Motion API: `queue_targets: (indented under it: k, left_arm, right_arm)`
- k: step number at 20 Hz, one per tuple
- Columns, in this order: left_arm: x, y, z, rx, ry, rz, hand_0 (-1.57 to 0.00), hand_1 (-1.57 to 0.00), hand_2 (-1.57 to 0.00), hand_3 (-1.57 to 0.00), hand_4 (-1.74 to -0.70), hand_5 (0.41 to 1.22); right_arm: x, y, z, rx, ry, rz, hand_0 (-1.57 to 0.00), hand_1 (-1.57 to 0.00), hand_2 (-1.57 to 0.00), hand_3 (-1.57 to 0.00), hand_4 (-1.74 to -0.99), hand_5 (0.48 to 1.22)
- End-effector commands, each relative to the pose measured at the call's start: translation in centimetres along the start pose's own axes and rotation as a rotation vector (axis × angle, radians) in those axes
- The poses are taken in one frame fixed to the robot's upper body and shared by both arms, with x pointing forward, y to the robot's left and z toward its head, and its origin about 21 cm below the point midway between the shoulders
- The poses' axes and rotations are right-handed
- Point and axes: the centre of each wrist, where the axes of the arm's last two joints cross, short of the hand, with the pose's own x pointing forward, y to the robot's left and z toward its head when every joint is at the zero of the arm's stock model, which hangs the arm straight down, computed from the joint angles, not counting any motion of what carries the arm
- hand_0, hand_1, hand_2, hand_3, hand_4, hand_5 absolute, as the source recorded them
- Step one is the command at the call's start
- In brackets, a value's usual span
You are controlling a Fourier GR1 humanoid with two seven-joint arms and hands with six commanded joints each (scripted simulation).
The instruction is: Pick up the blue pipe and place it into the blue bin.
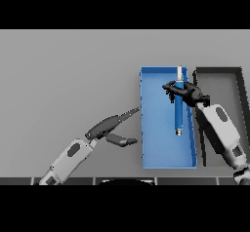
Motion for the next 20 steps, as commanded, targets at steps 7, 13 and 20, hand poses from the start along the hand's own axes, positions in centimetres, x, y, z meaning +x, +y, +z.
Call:
queue_targets:
  k: [7,13,20]
  left_arm:
    - [0.3,0.3,0.4,0.0,-0.016,0.003,0.0,0.0,0.0,0.0,-0.89,0.453]
    - [0.0,0.4,0.1,0.006,-0.001,-0.001,0.0,0.0,0.0,0.0,-0.91,0.457]
    - [-0.1,-0.1,0.0,0.0,-0.007,0.02,0.0,0.0,0.0,0.0,-0.92,0.466]
  right_arm:
    - [-0.9,1.0,-0.3,-0.017,0.13,0.239,-0.22,-0.19,-0.19,-0.15,-1.165,0.924]
    - [-1.3,1.3,-1.2,-0.058,0.101,0.337,-0.06,-0.05,-0.05,-0.04,-1.124,0.738]
    - [-1.7,0.6,-1.0,-0.064,0.084,0.331,-0.01,-0.01,-0.01,-0.01,-1.132,0.675]
